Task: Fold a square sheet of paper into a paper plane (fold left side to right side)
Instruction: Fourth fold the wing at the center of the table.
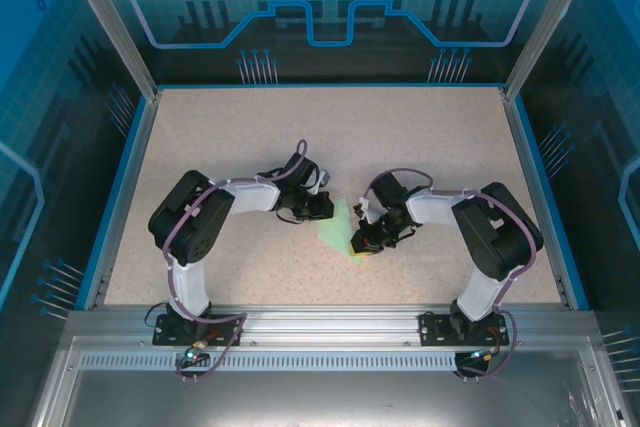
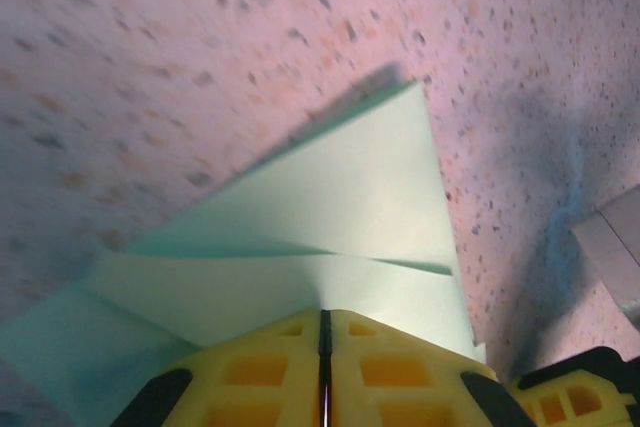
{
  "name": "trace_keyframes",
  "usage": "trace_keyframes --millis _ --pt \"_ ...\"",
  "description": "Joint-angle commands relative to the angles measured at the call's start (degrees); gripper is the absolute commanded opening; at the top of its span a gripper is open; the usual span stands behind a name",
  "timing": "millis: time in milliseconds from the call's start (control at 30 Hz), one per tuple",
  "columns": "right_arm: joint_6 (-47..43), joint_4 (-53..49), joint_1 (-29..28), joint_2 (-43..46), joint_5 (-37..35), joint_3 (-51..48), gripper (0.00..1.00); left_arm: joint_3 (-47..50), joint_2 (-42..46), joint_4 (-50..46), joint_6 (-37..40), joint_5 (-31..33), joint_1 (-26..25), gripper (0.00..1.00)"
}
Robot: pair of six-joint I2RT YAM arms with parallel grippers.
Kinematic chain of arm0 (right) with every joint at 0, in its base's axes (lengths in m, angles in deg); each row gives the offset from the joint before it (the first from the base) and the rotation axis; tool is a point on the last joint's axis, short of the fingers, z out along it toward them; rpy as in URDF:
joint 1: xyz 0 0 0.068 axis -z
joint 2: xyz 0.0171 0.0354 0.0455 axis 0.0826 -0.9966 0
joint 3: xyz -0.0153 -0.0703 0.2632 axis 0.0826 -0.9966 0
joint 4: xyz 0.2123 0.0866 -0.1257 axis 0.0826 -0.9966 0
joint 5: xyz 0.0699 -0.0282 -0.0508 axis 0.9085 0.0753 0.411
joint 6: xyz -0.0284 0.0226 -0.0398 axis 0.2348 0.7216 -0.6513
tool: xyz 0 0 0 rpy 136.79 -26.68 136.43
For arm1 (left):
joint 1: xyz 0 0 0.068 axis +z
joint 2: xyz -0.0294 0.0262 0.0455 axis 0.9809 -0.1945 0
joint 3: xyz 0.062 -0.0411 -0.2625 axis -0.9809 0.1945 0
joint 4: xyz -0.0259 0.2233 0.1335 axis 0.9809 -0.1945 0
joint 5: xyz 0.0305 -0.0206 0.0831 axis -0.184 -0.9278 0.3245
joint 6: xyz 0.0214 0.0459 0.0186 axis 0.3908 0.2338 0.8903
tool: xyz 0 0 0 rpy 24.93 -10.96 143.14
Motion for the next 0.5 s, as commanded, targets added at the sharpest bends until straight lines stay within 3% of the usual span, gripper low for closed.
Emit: trace_keyframes --millis 0,467 --pt "-0.77 -6.78 0.58 -1.45 -10.78 -2.63 0.00 -1.23 -1.90 0.33 3.53 6.02 3.34 0.10" --pt "-0.63 -5.00 0.46 0.15 -8.64 -3.24 0.00 -6.21 -3.52 -3.41 6.05 6.35 8.88 0.13"
